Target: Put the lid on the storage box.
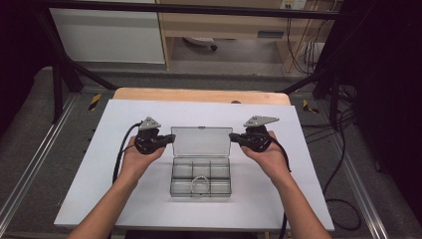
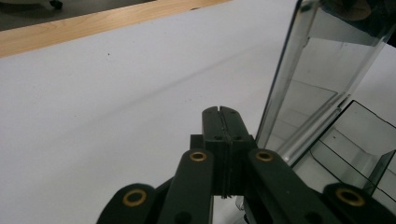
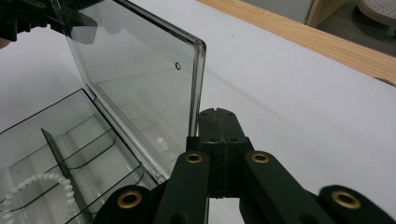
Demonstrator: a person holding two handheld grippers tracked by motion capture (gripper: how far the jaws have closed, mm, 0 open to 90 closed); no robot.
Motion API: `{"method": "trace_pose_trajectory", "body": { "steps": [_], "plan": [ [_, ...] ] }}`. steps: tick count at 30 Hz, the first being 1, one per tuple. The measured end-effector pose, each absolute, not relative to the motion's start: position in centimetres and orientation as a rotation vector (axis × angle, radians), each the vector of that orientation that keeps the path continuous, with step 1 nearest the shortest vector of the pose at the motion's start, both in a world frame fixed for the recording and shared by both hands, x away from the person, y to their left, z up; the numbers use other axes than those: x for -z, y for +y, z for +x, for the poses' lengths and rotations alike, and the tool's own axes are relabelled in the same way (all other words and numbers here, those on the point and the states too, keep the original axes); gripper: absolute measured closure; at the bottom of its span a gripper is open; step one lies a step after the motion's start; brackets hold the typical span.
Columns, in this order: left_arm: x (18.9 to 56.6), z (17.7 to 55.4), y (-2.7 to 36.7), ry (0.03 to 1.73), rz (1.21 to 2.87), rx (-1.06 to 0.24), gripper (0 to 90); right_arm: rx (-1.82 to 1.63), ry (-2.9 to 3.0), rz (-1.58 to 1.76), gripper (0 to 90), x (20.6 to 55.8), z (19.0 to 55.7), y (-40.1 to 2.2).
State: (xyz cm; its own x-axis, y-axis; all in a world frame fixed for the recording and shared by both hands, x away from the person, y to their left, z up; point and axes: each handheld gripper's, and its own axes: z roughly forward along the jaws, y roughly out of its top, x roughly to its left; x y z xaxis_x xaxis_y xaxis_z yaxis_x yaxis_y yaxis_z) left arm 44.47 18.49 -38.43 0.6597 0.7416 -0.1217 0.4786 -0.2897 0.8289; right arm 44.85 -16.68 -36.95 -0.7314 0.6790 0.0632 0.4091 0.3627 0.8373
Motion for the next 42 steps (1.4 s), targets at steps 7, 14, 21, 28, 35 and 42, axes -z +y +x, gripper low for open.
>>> {"method": "trace_pose_trajectory", "body": {
  "steps": [7,14,21,28,35,42],
  "plan": [
    [38.5,43.6,19.1,0.928,1.958,-0.339,90.0,-1.315,2.345,0.962,90.0,37.1,43.9,-16.7],
    [38.7,43.1,20.0,0.928,1.945,-0.325,90.0,-1.311,2.354,0.971,90.0,37.6,43.8,-16.8],
    [39.0,42.9,19.6,0.9,1.937,-0.297,90.0,-1.322,2.356,0.969,90.0,37.7,43.6,-16.8],
    [39.0,41.8,20.0,0.894,1.935,-0.285,90.0,-1.316,2.386,0.936,90.0,37.9,42.7,-16.9],
    [38.4,41.4,20.6,0.891,1.935,-0.3,90.0,-1.323,2.394,0.919,90.0,37.7,42.0,-16.9],
    [38.2,41.4,21.3,0.911,1.928,-0.319,90.0,-1.324,2.372,0.934,90.0,37.5,42.2,-16.9]
  ]
}}
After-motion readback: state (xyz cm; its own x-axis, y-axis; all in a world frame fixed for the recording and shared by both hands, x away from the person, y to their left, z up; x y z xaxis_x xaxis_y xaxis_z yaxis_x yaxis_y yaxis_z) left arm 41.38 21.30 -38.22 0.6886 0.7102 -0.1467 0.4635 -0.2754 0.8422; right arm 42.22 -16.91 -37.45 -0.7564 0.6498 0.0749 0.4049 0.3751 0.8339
